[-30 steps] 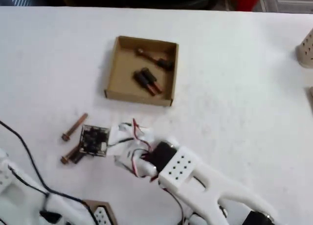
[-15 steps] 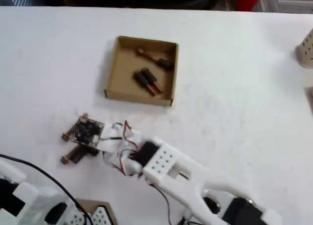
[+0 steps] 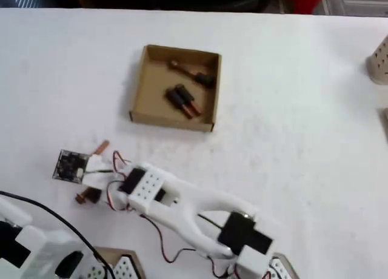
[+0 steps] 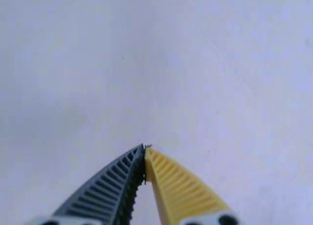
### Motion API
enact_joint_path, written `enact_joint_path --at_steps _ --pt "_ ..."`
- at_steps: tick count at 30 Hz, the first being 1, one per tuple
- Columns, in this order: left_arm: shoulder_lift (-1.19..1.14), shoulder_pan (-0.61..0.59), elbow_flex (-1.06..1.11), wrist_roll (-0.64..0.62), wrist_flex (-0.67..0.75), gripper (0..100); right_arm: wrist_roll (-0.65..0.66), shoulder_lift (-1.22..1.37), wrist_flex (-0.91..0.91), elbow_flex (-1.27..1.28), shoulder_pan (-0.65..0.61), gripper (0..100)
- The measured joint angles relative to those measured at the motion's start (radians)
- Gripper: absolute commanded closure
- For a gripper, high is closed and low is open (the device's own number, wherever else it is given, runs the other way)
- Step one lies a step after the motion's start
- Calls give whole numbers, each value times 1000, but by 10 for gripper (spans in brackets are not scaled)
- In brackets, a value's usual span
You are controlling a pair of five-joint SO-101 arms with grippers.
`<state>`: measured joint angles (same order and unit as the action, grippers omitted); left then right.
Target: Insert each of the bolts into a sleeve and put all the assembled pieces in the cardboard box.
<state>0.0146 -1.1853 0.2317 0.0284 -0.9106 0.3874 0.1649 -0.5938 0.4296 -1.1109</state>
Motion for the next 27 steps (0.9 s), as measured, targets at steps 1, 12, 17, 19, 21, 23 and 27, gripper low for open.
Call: enact_joint_path --at_steps 1,12,17,19,21,23,27 --pt "0 0 0 0 0 976 0 31 0 -14 2 843" --pt "0 0 0 0 0 976 0 123 0 -77 -2 842" --pt "0 0 0 0 -11 976 0 206 -44 -186 0 844" --pt "0 0 0 0 -17 976 0 239 -115 -255 0 844" --pt "0 0 0 0 -18 976 0 270 -180 -313 0 844" --pt "0 0 0 0 -20 976 0 288 -226 -354 0 844" --pt "0 0 0 0 -20 976 0 301 -272 -388 0 844"
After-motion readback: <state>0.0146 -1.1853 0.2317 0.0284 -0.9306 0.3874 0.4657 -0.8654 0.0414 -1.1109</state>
